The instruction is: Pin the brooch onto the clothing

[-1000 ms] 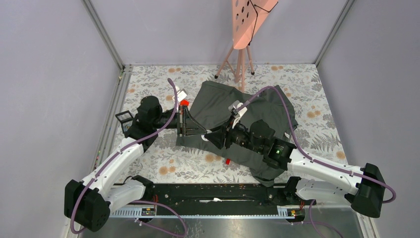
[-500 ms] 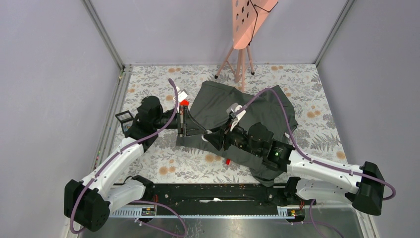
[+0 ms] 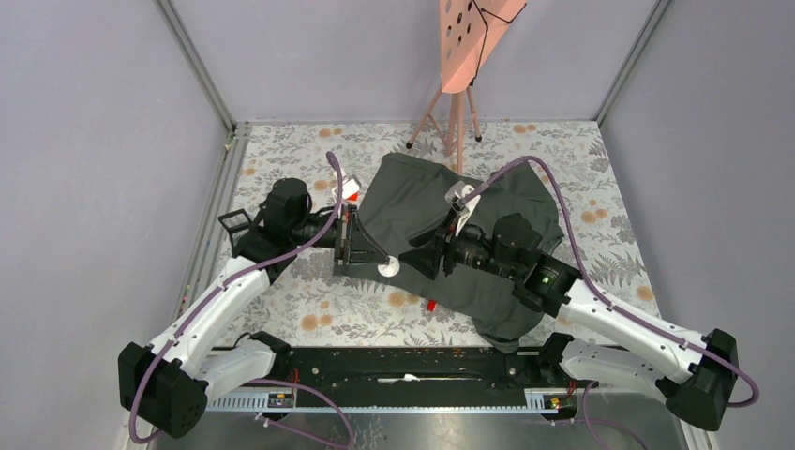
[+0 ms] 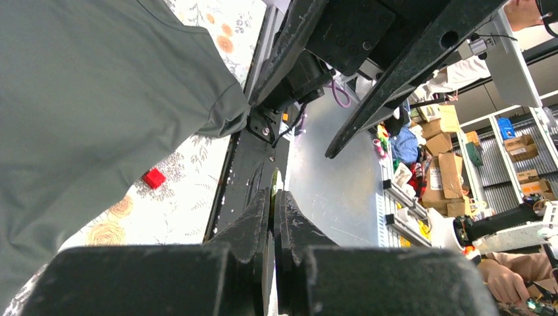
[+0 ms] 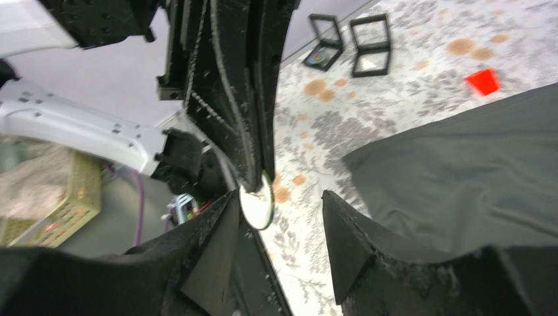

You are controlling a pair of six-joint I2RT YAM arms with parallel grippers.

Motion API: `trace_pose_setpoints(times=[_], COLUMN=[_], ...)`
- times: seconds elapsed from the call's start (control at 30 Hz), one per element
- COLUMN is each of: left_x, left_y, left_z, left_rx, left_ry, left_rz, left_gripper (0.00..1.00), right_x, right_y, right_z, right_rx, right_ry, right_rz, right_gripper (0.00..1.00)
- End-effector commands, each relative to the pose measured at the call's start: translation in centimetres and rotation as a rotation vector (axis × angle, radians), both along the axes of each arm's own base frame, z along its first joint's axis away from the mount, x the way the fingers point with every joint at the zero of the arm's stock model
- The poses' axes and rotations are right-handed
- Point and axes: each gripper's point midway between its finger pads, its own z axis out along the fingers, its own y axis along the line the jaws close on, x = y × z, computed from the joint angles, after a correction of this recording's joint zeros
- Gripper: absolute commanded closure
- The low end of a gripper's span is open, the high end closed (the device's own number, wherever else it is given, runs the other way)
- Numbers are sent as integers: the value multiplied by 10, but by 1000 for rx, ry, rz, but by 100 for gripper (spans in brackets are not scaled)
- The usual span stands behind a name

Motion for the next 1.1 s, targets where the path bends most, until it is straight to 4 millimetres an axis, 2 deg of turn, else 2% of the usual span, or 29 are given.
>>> trace_pose_setpoints(times=[0.0, 0.13, 0.23, 0.5, 0.67, 1.07], left_x=[-14, -23, -27, -34, -36, -39], left_y=[1, -2, -3, -2, -2, -3], left_z=[20, 20, 21, 21, 23, 26], left_rx=[-32, -35, -34, -29, -31, -36], left_ry=[-80, -75, -75, -77, -81, -81], left_rz=[-77, -116, -128, -143, -149, -165], left_gripper=[100, 100, 100, 100, 100, 100], right_x=[-33, -44, -42, -38, -42, -38], right_y=[9, 23, 27, 19, 19, 21], right_z=[17, 22, 21, 15, 8, -13], right_rx=[41, 84, 102, 129, 112, 72], right_ry=[68, 126, 157, 212, 242, 285], right_rz=[231, 337, 347, 354, 389, 386], right_gripper=[45, 52, 57, 67, 69, 70])
